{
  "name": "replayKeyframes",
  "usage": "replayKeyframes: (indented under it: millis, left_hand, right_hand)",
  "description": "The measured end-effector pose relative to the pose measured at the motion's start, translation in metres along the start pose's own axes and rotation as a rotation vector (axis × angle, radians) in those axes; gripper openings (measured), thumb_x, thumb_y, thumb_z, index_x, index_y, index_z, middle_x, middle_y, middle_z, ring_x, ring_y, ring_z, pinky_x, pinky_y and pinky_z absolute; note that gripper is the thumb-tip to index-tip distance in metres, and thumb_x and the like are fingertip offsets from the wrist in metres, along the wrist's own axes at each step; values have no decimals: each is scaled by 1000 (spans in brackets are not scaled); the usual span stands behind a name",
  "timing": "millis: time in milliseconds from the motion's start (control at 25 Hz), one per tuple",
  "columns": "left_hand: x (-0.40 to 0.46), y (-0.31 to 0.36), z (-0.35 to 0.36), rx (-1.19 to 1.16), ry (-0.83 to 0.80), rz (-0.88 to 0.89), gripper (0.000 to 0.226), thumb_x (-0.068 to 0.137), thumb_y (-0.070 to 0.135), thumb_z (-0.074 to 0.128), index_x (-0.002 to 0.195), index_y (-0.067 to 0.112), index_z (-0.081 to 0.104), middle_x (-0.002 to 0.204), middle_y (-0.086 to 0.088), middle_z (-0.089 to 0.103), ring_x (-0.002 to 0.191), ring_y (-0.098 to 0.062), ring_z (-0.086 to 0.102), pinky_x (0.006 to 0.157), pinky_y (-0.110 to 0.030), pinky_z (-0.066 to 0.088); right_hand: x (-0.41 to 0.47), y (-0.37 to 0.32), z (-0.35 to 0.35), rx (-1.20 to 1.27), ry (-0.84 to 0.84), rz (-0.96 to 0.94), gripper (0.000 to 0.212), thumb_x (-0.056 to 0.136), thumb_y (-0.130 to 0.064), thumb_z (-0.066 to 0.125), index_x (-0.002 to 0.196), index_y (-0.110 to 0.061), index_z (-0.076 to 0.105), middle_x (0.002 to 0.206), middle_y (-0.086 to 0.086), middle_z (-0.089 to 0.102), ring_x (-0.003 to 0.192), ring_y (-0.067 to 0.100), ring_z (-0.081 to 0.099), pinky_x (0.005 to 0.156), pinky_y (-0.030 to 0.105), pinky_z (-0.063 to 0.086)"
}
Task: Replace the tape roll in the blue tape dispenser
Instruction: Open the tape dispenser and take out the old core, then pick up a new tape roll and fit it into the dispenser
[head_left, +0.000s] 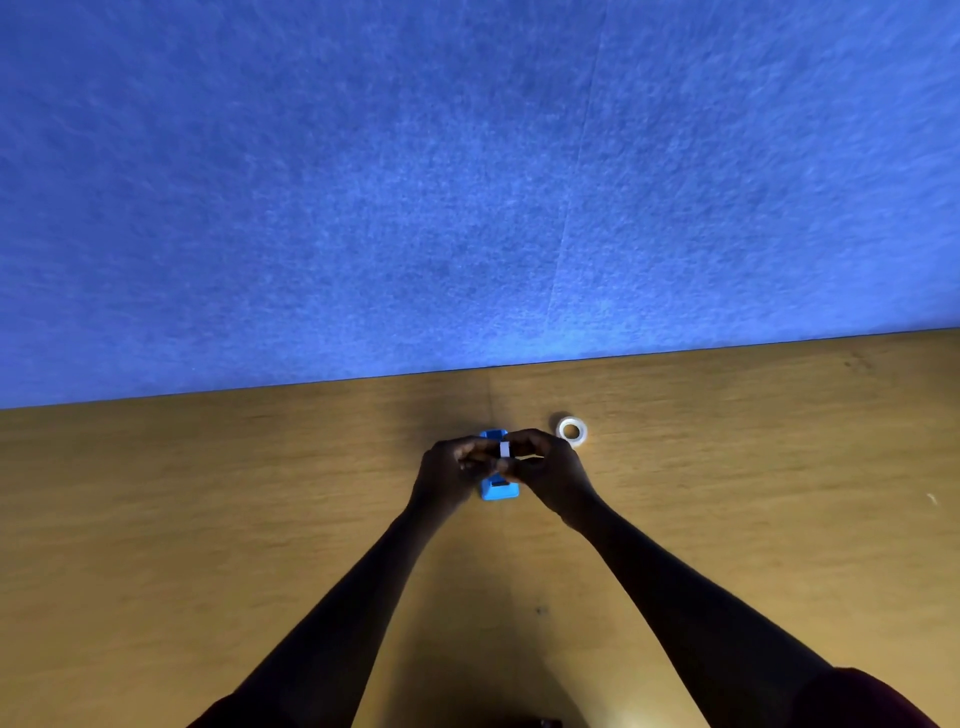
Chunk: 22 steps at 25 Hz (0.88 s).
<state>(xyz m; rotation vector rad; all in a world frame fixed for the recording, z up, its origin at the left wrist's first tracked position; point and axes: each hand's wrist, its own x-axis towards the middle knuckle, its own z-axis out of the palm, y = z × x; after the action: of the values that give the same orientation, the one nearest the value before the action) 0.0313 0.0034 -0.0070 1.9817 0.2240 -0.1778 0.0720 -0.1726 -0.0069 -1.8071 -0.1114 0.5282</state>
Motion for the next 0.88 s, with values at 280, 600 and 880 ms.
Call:
replayKeyframes:
  millis: [280, 600, 880]
  left_hand:
    - [-2, -1, -4, -25, 39, -22, 28, 84, 23, 81, 109, 14, 74, 95, 6, 77, 84, -3, 74, 72, -22, 61]
    - [5, -2, -13, 16, 55, 20, 27, 86, 25, 80, 110, 15, 74, 93, 11, 76, 86, 4, 71, 71, -12, 55]
    - [15, -10, -14, -5, 72, 11, 25, 89, 20, 75, 112, 10, 72, 102, 1, 76, 96, -7, 73, 77, -11, 55]
  right_hand:
    - [8, -2, 3, 54, -61, 26, 38, 81, -10, 82, 117, -8, 69, 110, 9, 73, 89, 22, 76, 79, 37, 63]
    - [21, -15, 6, 32, -124, 34, 30, 83, -10, 80, 111, -17, 70, 109, 4, 74, 98, 21, 73, 86, 39, 61]
    - [27, -15, -2, 84, -65, 59, 35, 85, -14, 78, 118, -12, 67, 116, 7, 70, 107, 22, 69, 86, 34, 61]
